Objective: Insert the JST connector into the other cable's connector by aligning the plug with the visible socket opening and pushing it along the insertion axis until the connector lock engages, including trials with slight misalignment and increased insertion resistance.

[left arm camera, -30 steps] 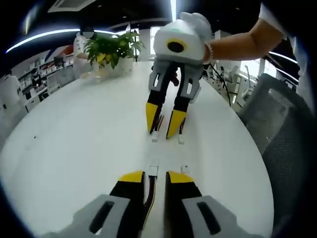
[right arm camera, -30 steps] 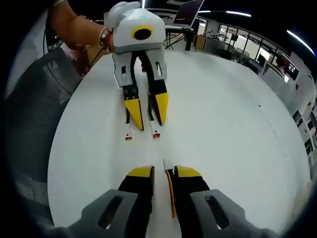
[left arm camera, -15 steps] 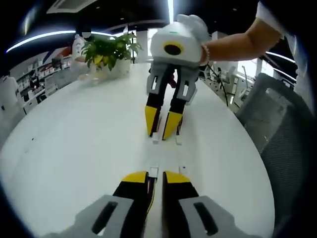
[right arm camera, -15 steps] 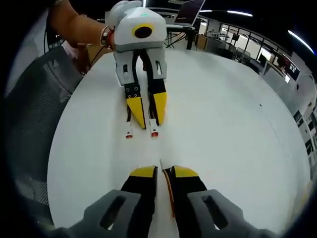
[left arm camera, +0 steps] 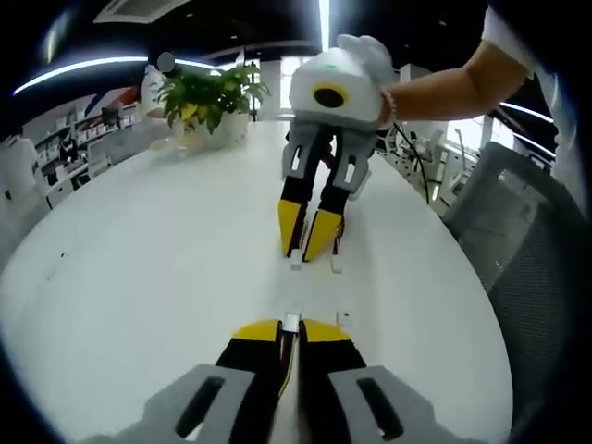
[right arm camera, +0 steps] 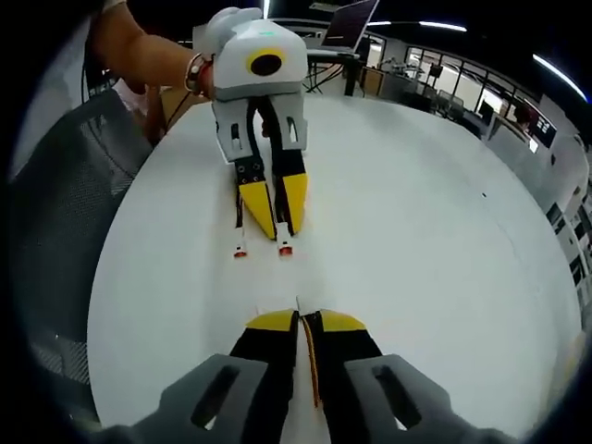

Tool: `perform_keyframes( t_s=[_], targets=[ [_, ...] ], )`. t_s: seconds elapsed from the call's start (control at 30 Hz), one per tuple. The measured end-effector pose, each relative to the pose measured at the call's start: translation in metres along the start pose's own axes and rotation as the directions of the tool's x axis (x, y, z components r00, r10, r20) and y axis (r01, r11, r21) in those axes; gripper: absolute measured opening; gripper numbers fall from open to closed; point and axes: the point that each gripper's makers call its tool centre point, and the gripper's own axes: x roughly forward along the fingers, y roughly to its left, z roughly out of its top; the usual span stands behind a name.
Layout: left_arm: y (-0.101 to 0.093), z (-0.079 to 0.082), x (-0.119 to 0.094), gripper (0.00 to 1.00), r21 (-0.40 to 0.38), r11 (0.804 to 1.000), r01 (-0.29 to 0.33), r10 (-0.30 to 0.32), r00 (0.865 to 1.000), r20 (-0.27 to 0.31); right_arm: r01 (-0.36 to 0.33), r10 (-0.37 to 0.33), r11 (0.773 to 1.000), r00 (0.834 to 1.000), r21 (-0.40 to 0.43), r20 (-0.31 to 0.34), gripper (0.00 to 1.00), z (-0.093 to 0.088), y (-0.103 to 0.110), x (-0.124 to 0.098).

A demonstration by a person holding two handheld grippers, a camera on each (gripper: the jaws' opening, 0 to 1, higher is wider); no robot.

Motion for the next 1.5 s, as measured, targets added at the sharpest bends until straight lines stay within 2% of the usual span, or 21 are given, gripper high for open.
perform_keyframes(
  t_s=[0.13, 0.33, 0.43, 0.63, 0.8, 1.03, 1.17, 1.5],
  targets=[
    [0.000, 0.000, 0.000, 0.01, -0.003, 1.000, -0.009, 0.009, 1.000, 0.003, 0.010, -0.011, 0.999, 1.000, 0.038, 0.015, 0.05, -0.001, -0.001, -0.001],
    [0.001, 0.000, 0.001, 0.01, -0.020, 0.999, -0.025, 0.026, 1.000, 0.013, 0.032, -0.034, 0.999, 0.998, 0.029, 0.049, 0.04, -0.002, 0.000, -0.002],
    [0.002, 0.000, 0.001, 0.01, -0.016, 1.000, -0.024, 0.025, 1.000, 0.013, 0.044, -0.051, 0.995, 0.995, 0.086, 0.086, 0.04, -0.002, -0.002, -0.002],
    [0.004, 0.000, 0.001, 0.01, -0.039, 0.999, -0.033, 0.034, 0.999, 0.023, 0.073, -0.087, 0.991, 0.988, 0.108, 0.128, 0.04, -0.002, -0.004, -0.003],
    [0.004, 0.001, 0.002, 0.01, -0.049, 0.997, -0.052, 0.052, 0.999, 0.009, 0.108, -0.128, 0.985, 0.981, 0.135, 0.144, 0.04, -0.001, -0.006, -0.002],
    [0.003, -0.002, -0.001, 0.01, -0.042, 0.998, -0.051, 0.051, 0.999, -0.016, 0.117, -0.133, 0.986, 0.982, 0.120, 0.136, 0.04, 0.001, -0.004, -0.003],
    [0.003, 0.005, -0.005, 0.01, -0.054, 0.997, -0.056, 0.056, 0.998, 0.005, 0.119, -0.137, 0.985, 0.980, 0.127, 0.146, 0.04, 0.005, -0.003, -0.008],
    [0.000, 0.007, -0.013, 0.01, -0.005, 0.998, -0.064, 0.064, 0.998, -0.014, 0.110, -0.122, 0.990, 0.984, 0.091, 0.131, 0.04, 0.011, 0.005, -0.012]
  ],
)
